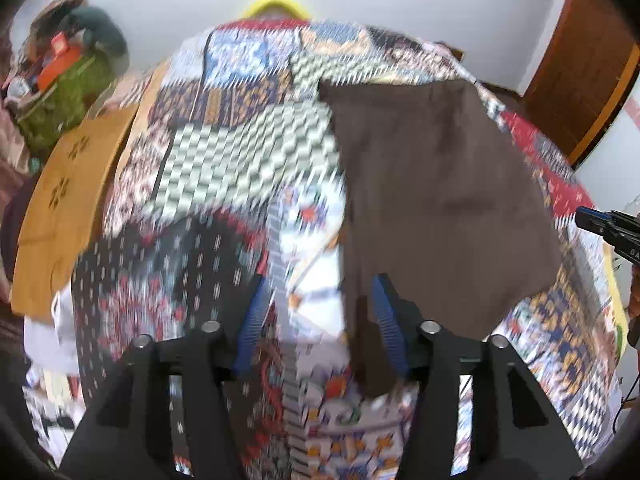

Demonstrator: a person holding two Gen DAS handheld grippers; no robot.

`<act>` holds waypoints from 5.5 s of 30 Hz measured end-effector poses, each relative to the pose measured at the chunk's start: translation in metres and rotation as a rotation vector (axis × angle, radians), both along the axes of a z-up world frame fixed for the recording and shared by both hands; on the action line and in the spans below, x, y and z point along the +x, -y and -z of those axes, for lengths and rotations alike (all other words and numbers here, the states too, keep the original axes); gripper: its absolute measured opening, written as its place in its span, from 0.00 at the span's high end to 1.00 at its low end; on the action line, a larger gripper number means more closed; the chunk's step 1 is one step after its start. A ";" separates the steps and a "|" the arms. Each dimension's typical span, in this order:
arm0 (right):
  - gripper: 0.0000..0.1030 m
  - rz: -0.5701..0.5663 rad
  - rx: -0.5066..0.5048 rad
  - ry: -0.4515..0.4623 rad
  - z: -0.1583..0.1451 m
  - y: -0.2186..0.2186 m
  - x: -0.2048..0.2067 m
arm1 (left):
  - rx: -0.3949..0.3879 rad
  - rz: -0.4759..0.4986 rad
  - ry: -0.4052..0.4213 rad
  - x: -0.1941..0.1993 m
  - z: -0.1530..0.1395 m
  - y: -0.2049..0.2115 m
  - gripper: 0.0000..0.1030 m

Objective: Fold small clothes

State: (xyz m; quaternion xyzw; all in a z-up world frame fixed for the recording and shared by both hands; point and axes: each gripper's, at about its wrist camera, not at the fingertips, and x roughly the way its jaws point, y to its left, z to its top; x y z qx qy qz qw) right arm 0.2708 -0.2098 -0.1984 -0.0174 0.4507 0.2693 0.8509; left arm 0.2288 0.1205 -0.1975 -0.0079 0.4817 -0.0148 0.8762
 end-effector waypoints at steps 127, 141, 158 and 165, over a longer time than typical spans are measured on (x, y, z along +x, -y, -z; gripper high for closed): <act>0.55 -0.019 0.056 0.008 -0.045 -0.043 0.115 | -0.022 0.121 0.038 0.135 -0.044 0.034 0.40; 0.55 -0.150 0.007 -0.034 -0.010 -0.064 0.068 | 0.076 0.114 -0.126 0.112 0.028 0.045 0.12; 0.55 -0.026 0.115 0.079 -0.039 -0.063 0.121 | -0.038 -0.011 0.022 0.169 -0.020 0.005 0.12; 0.55 -0.023 0.062 0.014 -0.007 -0.046 0.100 | -0.133 0.007 -0.118 0.142 0.026 0.008 0.30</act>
